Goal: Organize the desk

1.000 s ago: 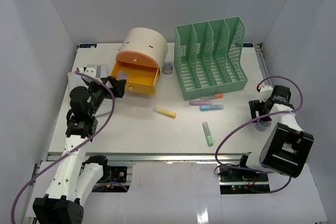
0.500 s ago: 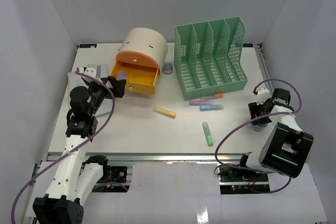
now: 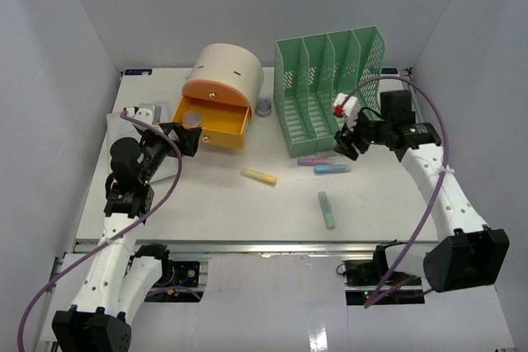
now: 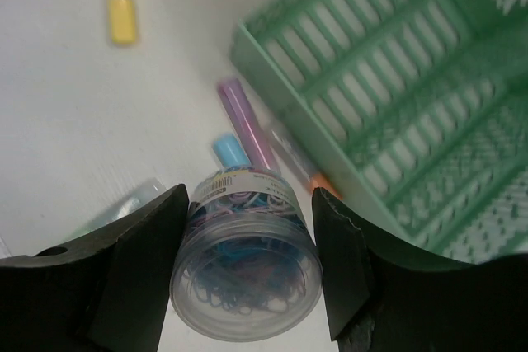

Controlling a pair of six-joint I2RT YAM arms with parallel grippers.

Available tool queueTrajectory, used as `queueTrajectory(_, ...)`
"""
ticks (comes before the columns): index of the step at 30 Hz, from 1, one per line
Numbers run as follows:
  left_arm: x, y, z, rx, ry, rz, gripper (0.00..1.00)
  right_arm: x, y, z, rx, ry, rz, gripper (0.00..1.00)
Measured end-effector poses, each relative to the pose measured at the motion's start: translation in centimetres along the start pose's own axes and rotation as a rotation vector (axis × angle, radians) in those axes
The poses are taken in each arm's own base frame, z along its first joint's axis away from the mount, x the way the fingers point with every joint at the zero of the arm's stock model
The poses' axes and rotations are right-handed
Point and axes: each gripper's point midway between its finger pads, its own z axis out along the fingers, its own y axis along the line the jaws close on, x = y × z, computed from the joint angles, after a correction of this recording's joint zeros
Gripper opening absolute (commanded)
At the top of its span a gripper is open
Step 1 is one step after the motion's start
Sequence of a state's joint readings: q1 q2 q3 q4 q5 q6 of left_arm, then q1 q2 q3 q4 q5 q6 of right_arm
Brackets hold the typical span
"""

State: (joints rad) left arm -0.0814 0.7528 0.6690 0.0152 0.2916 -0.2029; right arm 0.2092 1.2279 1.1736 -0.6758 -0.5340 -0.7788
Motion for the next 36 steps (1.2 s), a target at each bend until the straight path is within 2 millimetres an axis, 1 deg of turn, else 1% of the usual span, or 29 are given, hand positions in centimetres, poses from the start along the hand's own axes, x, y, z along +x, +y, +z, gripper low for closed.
queueTrajectory(3, 0.0, 0.0, -0.2, -0.001, -0.007, 0.009, 0.98, -6.9, 2.9, 1.5, -0.099, -0.124, -0.136, 0.18)
queueTrajectory(6, -0.5, 0.1, -0.4, -0.009, -0.027, 0.025, 0.98, -12.1, 4.8, 3.0, -0.168, -0.198, -0.196, 0.18)
queueTrajectory(9, -0.6, 0.4, -0.7, -0.025, -0.044, 0.042, 0.98, -16.9, 5.8, 6.1, -0.225, -0.246, -0.227, 0.19)
queueTrajectory(10, -0.6, 0.5, -0.7, -0.032, -0.046, 0.046, 0.98, -18.3, 6.3, 7.4, -0.241, -0.257, -0.23, 0.19)
queueTrajectory(12, -0.4, 0.8, -0.8, -0.043, -0.045, 0.052, 0.98, -20.3, 6.9, 9.9, -0.26, -0.266, -0.222, 0.2)
queueTrajectory(15, -0.2, 1.1, -0.8, -0.06, -0.042, 0.061, 0.98, -22.6, 7.9, 13.6, -0.276, -0.26, -0.181, 0.21)
queueTrajectory(17, -0.2, 1.3, -0.8, -0.067, -0.043, 0.067, 0.98, -23.7, 8.0, 15.9, -0.264, -0.261, -0.16, 0.22)
queueTrajectory(20, -0.3, 1.5, -0.8, -0.075, -0.045, 0.073, 0.98, -23.7, 7.5, 18.8, -0.234, -0.231, -0.117, 0.27)
queueTrajectory(21, -0.3, 1.5, -0.8, -0.077, -0.045, 0.075, 0.98, -23.6, 7.2, 19.6, -0.219, -0.225, -0.107, 0.28)
queueTrajectory(23, -0.3, 1.5, -0.8, -0.079, -0.046, 0.076, 0.98, -22.8, 6.6, 21.0, -0.193, -0.196, -0.083, 0.32)
queueTrajectory(25, -0.3, 1.5, -0.8, -0.079, -0.045, 0.076, 0.98, -21.7, 6.1, 22.1, -0.171, -0.163, -0.064, 0.43)
queueTrajectory(26, -0.3, 1.5, -0.8, -0.079, -0.045, 0.076, 0.98, -21.3, 5.9, 22.5, -0.162, -0.15, -0.057, 0.47)
queueTrajectory(27, -0.3, 1.5, -0.8, -0.078, -0.045, 0.076, 0.98, -21.0, 5.7, 22.8, -0.153, -0.139, -0.054, 0.53)
queueTrajectory(28, -0.3, 1.5, -0.8, -0.078, -0.045, 0.076, 0.98, -20.6, 5.4, 23.1, -0.139, -0.127, -0.05, 0.65)
queueTrajectory(29, -0.3, 1.5, -0.8, -0.077, -0.046, 0.076, 0.98, -20.4, 5.3, 23.2, -0.131, -0.12, -0.047, 0.68)
queueTrajectory(32, -0.3, 1.4, -0.8, -0.075, -0.045, 0.076, 0.98, -20.3, 4.8, 23.3, -0.112, -0.117, -0.045, 0.86)
queueTrajectory(34, -0.3, 1.4, -0.8, -0.073, -0.045, 0.076, 0.98, -20.6, 4.6, 23.3, -0.102, -0.124, -0.046, 0.91)
queueTrajectory(36, -0.3, 1.3, -0.8, -0.067, -0.045, 0.077, 0.98, -20.8, 4.5, 23.3, -0.094, -0.132, -0.049, 0.95)
